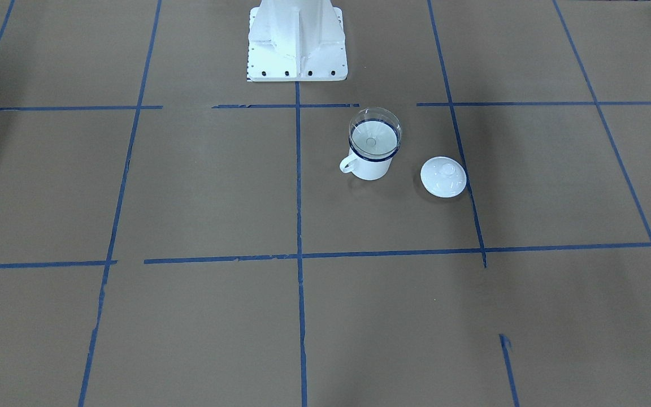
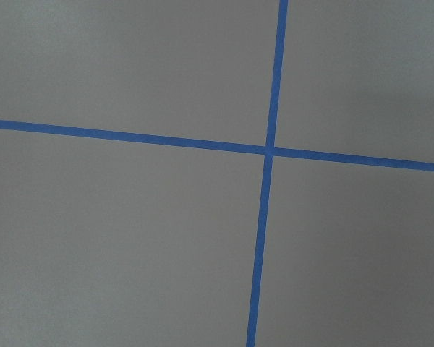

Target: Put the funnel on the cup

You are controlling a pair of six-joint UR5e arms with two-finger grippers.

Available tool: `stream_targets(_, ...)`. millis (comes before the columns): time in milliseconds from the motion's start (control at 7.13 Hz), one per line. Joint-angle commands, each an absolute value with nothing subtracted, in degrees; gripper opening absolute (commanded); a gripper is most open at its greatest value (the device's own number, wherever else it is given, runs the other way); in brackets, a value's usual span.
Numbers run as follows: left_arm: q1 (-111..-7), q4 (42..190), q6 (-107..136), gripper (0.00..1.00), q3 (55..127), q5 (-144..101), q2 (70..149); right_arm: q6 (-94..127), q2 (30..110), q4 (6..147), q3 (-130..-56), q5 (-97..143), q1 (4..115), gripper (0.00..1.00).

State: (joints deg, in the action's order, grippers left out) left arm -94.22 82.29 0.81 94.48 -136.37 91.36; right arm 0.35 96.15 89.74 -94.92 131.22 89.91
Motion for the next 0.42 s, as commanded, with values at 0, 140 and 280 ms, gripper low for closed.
stream_targets(0, -94.2, 82.2, 0.9, 1.00, 94.8, -136.5, 91.6, 0.4, 96.2, 89.7, -94.9, 131.2, 89.9, 1.00)
stream_targets(140, -94.2, 82.3, 0.9, 1.00, 95.0, -136.8, 91.6, 0.4, 96.2, 89.7, -94.9, 131.2, 89.9, 1.00)
stream_targets(280, -94.2, 82.1, 0.9, 1.00, 95.1, -136.9, 92.5, 0.4, 96.2, 89.7, -94.9, 131.2, 89.9, 1.00)
